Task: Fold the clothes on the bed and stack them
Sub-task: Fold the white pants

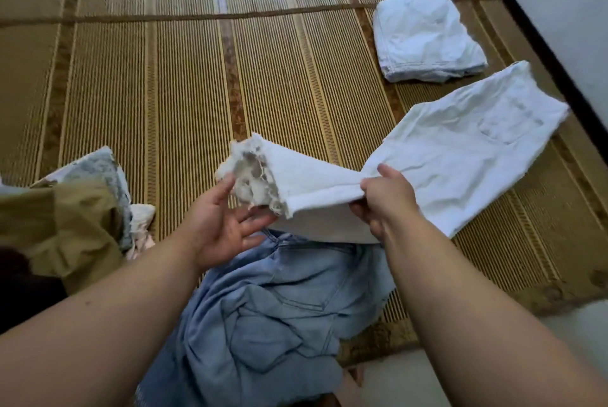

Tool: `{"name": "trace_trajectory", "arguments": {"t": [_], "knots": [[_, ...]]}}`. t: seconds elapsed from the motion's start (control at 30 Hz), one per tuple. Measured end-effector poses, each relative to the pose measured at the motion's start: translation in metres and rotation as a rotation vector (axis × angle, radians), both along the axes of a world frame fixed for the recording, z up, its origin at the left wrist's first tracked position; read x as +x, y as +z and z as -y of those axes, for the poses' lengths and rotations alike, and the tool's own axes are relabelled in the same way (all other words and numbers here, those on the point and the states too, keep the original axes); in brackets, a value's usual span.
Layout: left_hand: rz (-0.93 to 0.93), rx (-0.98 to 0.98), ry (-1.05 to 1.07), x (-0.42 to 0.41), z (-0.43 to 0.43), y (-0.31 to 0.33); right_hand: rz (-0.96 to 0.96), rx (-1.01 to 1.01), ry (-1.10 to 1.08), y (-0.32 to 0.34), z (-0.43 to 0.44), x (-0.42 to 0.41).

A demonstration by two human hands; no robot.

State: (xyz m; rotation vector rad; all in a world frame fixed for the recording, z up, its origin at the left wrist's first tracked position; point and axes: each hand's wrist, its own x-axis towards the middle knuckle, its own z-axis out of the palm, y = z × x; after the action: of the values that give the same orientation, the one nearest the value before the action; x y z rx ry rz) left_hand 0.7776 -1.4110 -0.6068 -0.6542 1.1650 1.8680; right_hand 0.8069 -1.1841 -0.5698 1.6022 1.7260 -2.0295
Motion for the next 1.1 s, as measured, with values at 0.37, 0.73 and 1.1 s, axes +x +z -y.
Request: {"name": "trace_trajectory", "arguments": {"t": [0.37, 0.73, 1.1], "knots": [[-0.007, -0.111, -0.154, 0.013, -0.048, 0.003, 0.333, 0.879, 0.824, -0.015, -0.011, 0.016], [-0.017, -0.034, 0.202, 0.012, -0.103, 0.036, -0.109, 1.125, 0.994, 0.016, -0.013, 0.035], [-0.449, -0.365, -0.126, 0.034, -0.102, 0.035, -0.263, 0.097, 0.494, 0.025, -0.031, 0.024]]}}
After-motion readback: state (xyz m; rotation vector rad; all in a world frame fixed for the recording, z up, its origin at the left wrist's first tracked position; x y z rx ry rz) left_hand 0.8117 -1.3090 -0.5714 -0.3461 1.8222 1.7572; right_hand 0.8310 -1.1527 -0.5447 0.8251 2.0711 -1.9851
